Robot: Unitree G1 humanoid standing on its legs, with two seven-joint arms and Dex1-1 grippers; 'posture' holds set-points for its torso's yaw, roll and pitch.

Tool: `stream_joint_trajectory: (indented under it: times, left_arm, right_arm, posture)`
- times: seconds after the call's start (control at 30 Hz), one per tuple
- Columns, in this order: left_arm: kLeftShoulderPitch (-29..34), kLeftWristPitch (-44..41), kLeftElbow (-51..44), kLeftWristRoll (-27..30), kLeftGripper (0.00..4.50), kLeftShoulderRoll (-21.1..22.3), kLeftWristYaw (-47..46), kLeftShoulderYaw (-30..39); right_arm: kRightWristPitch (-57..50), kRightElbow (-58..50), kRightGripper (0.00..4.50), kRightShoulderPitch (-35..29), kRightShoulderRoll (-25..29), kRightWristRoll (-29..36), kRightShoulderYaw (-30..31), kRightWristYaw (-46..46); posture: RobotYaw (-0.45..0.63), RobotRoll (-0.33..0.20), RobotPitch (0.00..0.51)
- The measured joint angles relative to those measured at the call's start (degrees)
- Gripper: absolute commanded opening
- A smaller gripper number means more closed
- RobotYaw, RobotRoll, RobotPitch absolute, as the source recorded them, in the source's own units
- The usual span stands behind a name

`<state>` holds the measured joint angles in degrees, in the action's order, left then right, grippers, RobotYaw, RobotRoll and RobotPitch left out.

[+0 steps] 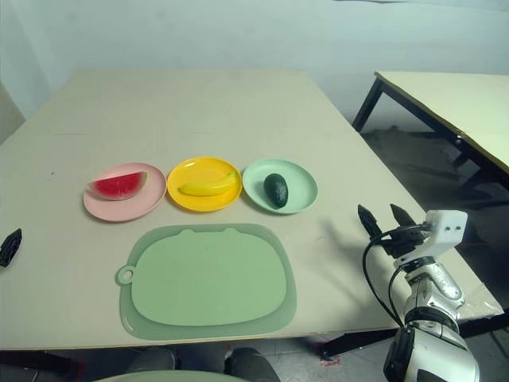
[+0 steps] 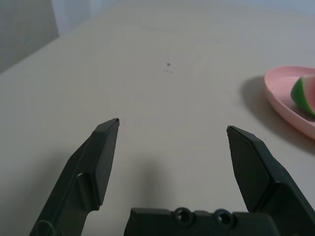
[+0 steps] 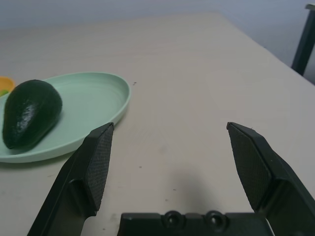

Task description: Place the fruits into color-matched plates.

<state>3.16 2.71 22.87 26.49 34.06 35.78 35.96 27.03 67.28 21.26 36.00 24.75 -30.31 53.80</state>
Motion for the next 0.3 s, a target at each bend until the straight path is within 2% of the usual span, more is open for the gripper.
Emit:
stream_joint_trajectory:
  times: [0.13,0.3]
  left_arm:
    - [-3.12,0.06,0.31,-1.11,4.47,0.45,0.05,-1.75]
    - [-3.96,0.05,0.21,-2.13,4.47,0.41,0.00,-3.96]
  right_arm:
    - [0.10,-2.12,4.50,-0.58,-0.17,0.30,-0.90,-1.95]
    - [0.65,-2.64,4.50,-2.01,-1.28,0.08,-0.89,-3.34]
  posture:
    - [0.16,0.000,0.000]
    - [0.15,0.000,0.000]
